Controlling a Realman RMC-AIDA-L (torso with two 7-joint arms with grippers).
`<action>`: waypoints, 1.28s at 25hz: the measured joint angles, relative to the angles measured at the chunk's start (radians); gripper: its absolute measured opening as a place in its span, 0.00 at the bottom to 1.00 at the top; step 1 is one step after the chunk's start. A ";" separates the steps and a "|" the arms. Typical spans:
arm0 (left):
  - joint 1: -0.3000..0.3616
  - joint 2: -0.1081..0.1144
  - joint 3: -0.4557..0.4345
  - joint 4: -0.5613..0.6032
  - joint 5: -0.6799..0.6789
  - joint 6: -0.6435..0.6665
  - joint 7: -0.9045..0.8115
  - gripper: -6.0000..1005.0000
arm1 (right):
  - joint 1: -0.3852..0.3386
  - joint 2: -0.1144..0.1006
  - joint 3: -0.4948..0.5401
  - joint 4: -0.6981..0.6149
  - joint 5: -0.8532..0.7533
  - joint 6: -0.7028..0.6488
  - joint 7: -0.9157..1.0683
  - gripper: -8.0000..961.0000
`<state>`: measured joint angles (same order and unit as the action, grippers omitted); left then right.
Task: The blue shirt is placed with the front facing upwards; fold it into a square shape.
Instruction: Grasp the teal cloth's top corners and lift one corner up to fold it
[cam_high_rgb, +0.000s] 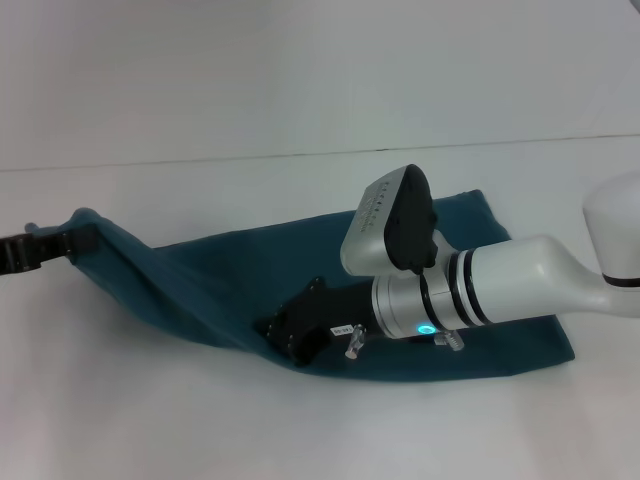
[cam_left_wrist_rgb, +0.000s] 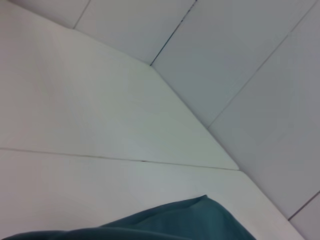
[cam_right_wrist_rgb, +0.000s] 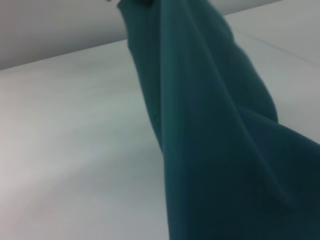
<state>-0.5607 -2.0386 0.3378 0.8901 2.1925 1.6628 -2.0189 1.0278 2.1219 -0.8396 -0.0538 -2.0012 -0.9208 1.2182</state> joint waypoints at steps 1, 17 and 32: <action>-0.001 0.000 0.001 -0.002 -0.010 0.005 0.005 0.04 | 0.006 0.000 0.000 0.007 -0.001 0.000 0.000 0.01; -0.044 0.000 0.007 -0.073 -0.107 0.082 0.089 0.04 | 0.057 -0.001 0.010 0.071 -0.001 -0.001 -0.025 0.01; -0.054 -0.014 0.092 -0.091 -0.177 0.087 0.120 0.04 | -0.006 -0.005 0.140 0.081 0.001 0.029 -0.103 0.01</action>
<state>-0.6150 -2.0522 0.4296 0.7991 2.0157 1.7500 -1.8988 1.0222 2.1169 -0.6993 0.0272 -2.0000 -0.8918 1.1150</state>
